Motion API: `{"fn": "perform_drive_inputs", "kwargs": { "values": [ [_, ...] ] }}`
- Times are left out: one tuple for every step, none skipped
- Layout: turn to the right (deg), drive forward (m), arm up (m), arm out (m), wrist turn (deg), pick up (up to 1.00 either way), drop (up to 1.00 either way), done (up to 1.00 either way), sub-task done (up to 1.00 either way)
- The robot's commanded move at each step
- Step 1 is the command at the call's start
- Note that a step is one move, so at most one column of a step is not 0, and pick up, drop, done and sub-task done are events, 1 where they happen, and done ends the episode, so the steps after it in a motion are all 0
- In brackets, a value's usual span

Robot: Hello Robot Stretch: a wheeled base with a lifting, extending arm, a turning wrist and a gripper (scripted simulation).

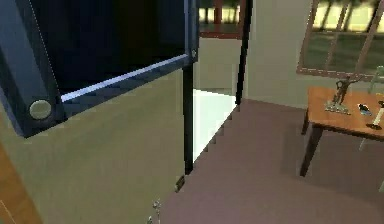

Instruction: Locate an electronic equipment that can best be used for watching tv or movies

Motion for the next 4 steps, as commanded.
{"fn": "perform_drive_inputs", "kwargs": {
  "values": [
    [12.0,0.0,0.0,0.0,0.0,0.0,0.0,0.0,0.0],
    [0.0,1.0,0.0,0.0,0.0,0.0,0.0,0.0,0.0],
    [3.0,0.0,0.0,0.0,0.0,0.0,0.0,0.0,0.0],
    [0.0,0.65,0.0,0.0,0.0,0.0,0.0,0.0,0.0]
  ]
}}
